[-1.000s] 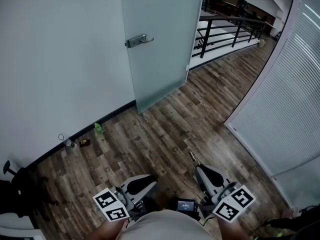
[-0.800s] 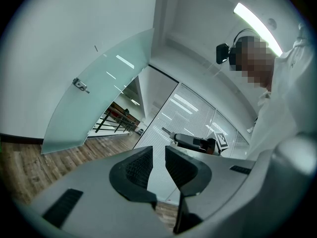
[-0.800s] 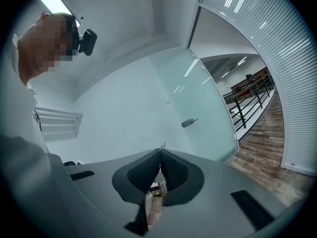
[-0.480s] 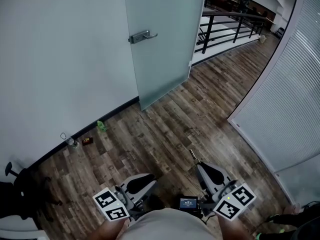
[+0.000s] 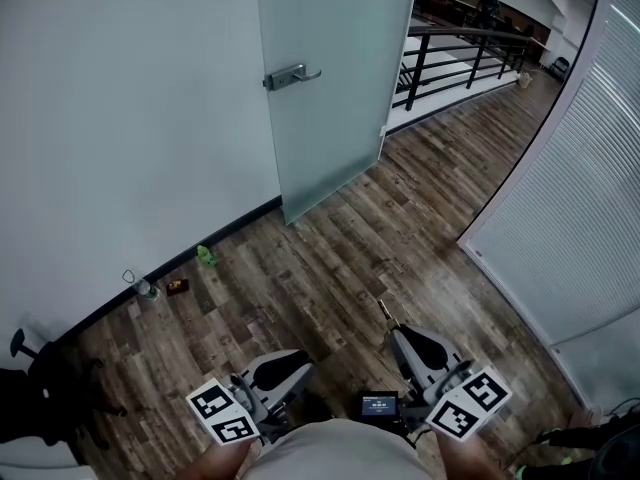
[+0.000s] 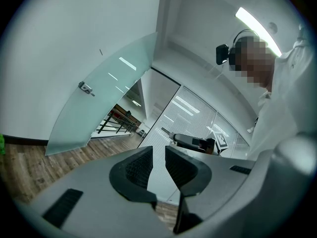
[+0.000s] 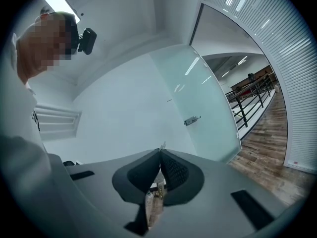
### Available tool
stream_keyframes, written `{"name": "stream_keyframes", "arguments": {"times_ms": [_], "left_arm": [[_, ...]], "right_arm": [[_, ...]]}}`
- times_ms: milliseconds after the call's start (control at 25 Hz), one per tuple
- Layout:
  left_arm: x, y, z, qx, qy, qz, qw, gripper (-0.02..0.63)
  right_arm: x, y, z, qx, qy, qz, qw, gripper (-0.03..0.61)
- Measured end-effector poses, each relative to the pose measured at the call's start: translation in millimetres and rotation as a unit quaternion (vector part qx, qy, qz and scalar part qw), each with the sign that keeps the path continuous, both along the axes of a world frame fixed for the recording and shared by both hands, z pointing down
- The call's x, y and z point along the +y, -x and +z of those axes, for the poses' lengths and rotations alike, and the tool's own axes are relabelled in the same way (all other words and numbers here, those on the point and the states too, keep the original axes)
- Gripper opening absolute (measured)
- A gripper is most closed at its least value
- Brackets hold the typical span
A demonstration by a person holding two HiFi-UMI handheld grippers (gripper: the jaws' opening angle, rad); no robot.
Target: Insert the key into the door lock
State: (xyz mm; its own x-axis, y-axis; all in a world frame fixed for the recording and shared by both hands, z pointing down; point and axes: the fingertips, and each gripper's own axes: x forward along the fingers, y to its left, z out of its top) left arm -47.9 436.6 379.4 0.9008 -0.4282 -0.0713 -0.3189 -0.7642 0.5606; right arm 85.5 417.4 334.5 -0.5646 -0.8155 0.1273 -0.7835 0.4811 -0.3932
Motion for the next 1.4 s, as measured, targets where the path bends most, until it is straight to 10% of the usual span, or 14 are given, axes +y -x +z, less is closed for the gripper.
{"name": "stream_keyframes", "arguments": {"times_ms": [1400], "left_arm": [[-166,-58,1,-0.011,0.017,-0.062,0.9979,0.091]], "right_arm": [[-187,-43,8,-0.007,0.015,-0.081,0.997,0.017]]}}
